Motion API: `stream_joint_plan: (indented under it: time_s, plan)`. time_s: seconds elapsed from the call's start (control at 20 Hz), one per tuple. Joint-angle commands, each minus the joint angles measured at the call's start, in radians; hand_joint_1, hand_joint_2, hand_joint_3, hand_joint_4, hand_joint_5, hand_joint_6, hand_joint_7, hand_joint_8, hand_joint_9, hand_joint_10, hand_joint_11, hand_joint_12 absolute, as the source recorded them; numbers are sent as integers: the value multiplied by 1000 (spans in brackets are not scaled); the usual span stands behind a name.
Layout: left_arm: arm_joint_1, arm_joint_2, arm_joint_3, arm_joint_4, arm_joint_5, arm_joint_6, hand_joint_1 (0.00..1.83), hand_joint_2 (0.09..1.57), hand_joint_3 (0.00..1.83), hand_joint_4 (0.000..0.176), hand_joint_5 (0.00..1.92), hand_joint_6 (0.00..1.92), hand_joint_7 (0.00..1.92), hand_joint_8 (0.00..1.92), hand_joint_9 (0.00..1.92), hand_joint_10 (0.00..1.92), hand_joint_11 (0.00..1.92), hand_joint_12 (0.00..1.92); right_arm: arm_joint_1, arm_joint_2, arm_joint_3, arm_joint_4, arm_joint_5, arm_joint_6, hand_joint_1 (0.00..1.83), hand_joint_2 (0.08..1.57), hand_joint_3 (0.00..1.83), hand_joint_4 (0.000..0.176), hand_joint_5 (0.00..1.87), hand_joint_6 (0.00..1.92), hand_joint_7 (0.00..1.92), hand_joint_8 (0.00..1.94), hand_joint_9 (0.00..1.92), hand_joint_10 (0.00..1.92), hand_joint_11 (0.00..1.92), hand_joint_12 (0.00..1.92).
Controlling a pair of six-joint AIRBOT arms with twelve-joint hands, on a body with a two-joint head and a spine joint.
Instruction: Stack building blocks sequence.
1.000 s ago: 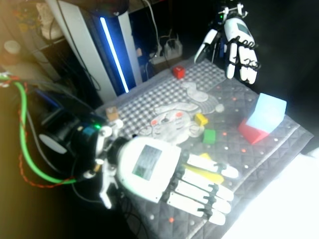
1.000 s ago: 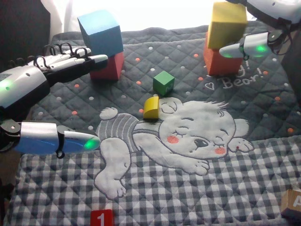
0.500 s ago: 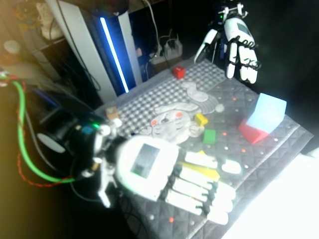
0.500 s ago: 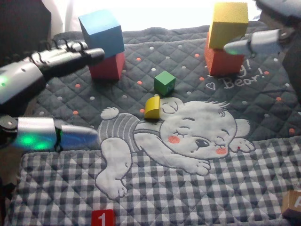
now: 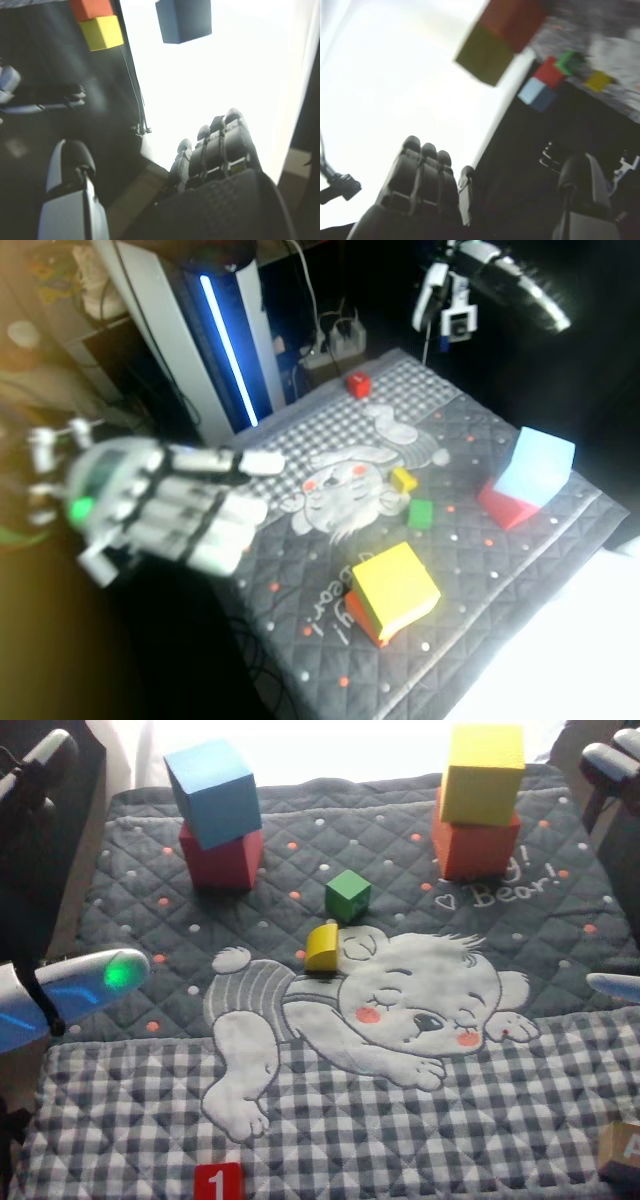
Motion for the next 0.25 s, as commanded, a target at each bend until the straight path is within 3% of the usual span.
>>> stream_joint_plan:
  time_s: [0.0,0.05,0.1,0.15,0.2]
  plan:
    - [-10,-10,17,-14,-127,-34,518,1017,10,121,0,0,3,0,18,5,0,609,-9,16,-3,34,164,0,770,964,18,176,0,0,14,3,17,4,0,0]
    - [-12,-20,30,-13,-127,-68,518,1017,10,121,0,0,3,0,18,5,0,609,-22,20,-8,34,167,0,770,964,18,176,0,0,14,3,17,4,0,0]
    - [-15,-31,47,-10,-127,-116,374,1127,28,69,0,0,0,0,49,8,0,660,-37,23,-14,34,179,1,654,1028,7,176,0,0,9,1,61,10,5,3]
    - [-21,-31,55,-9,-127,-130,386,1124,14,79,0,0,7,1,65,7,0,615,-44,28,-18,34,198,2,819,1006,0,176,0,0,28,8,68,11,0,0]
    - [-31,-29,62,-6,-127,-132,386,1124,14,79,0,0,7,1,65,7,0,615,-47,36,-22,33,220,2,819,1006,0,176,0,0,28,8,68,11,0,0]
